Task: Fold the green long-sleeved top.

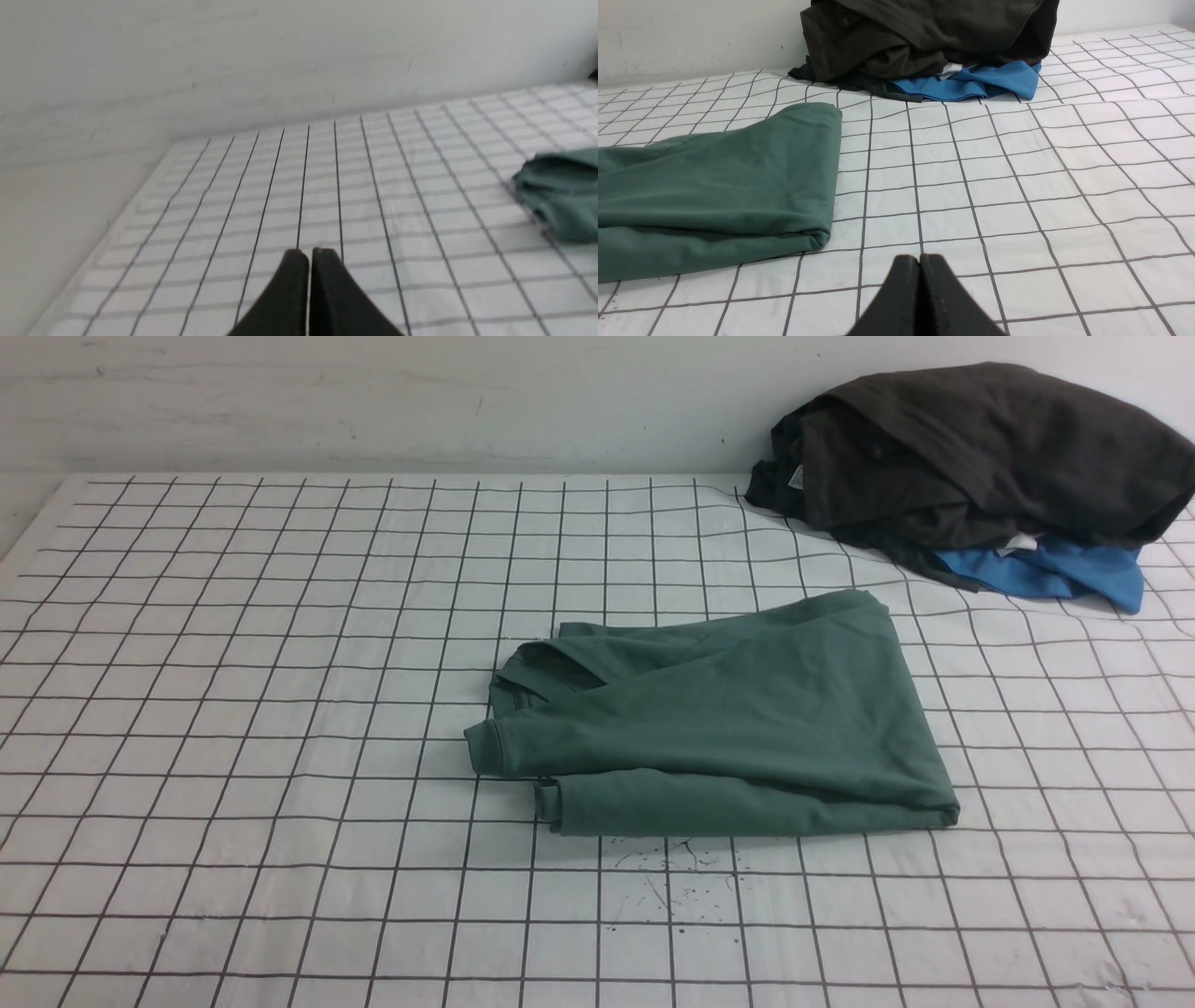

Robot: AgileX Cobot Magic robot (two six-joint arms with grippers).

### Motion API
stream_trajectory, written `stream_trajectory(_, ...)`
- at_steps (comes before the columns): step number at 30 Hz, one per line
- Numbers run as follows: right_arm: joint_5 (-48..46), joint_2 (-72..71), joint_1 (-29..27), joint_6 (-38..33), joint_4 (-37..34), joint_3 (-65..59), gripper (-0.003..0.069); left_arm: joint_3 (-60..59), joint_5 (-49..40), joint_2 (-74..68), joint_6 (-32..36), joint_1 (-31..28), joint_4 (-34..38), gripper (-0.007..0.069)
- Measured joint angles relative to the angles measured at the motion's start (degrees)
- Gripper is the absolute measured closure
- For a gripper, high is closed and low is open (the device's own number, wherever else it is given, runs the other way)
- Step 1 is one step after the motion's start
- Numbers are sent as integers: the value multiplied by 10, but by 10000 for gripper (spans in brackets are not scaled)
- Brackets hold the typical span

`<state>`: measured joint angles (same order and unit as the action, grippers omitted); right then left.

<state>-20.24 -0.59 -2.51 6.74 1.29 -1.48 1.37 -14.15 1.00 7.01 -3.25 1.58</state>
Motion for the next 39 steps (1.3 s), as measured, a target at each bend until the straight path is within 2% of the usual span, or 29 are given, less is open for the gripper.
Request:
stream_trajectory(4, 0, 0, 0, 0, 0, 0, 673, -29, -11, 0, -7, 3, 2, 631)
stream_trajectory(7, -1, 0, 0, 0, 2, 0, 673, -29, -56, 0, -27, 25, -2, 631)
stream_trajectory(11, -1, 0, 0, 0, 2, 0, 673, -29, -57, 0, -35, 40, -2, 631)
stream_trajectory(25, -1, 0, 0, 0, 2, 0, 673, -29, -57, 0, -50, 12, -2, 631)
stream_trajectory(39, -1, 0, 0, 0, 2, 0, 673, -29, -57, 0, -50, 11, -3, 631)
